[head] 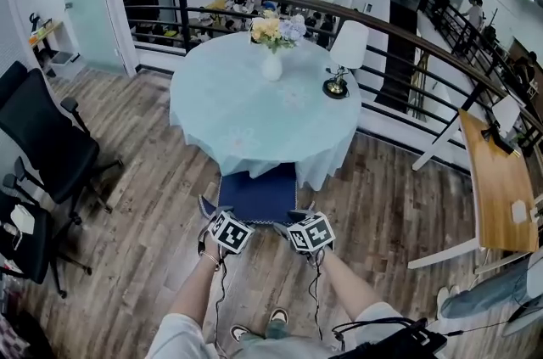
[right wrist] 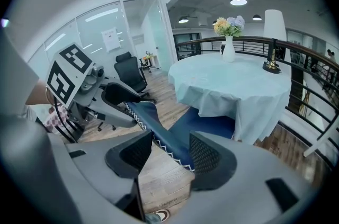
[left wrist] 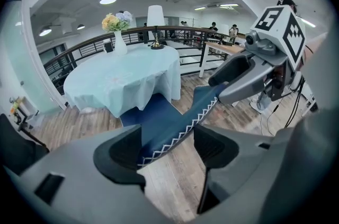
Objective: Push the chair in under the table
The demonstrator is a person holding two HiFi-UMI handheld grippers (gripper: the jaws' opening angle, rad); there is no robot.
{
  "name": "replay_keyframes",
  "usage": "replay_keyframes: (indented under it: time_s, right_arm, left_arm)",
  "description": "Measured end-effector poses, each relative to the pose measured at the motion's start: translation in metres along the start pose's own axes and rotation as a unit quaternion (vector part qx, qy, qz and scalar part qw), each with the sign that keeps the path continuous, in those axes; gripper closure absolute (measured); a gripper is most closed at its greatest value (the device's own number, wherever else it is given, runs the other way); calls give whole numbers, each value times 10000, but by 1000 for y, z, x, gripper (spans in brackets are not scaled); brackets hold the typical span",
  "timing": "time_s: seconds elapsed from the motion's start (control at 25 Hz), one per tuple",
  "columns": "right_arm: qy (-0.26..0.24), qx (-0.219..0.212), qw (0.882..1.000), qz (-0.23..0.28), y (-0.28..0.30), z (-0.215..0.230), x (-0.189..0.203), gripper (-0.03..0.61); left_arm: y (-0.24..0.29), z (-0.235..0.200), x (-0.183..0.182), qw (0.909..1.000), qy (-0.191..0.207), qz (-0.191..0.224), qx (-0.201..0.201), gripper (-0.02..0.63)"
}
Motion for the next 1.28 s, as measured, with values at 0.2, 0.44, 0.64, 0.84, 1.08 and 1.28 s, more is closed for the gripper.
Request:
replay_keyframes:
  time_s: [0.2,0.44,0.64,0.84,1.08,1.28]
  right_arm:
    - [-62,208,9997,57,-6,0,0,370]
    - [358,308,9979,445,-26,-8,-1,370]
    - [765,490,9936,675,-43,-20,13,373]
    - [860,573,9909,866,-63,-42,27,389]
    - [976,665,9849,1266,-93,-70,32,492]
    - [1120,812,9789,1503,-119,-82,41,526]
  left_arm:
    - [-4,3,-2,9998,-44,-125,-161,311]
    - [-24,17,-5,9942,-749,706,-303,311]
    - [-51,47,-7,9887,-608,1268,-524,314]
    - [-69,88,-1,9830,-670,1642,-469,383]
    - [-91,119,8,9708,-1024,2120,-459,491]
    - [-112,136,17,9626,-1156,2339,-723,583]
Point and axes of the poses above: the fingertips, and each gripper's own axes: y forward along the fingers, z to its right, x out of its underside, the point moved 6 cm from there along -y, backward along the fingers, and after that the axes turned 6 degrees about x, right-handed, at the moved point
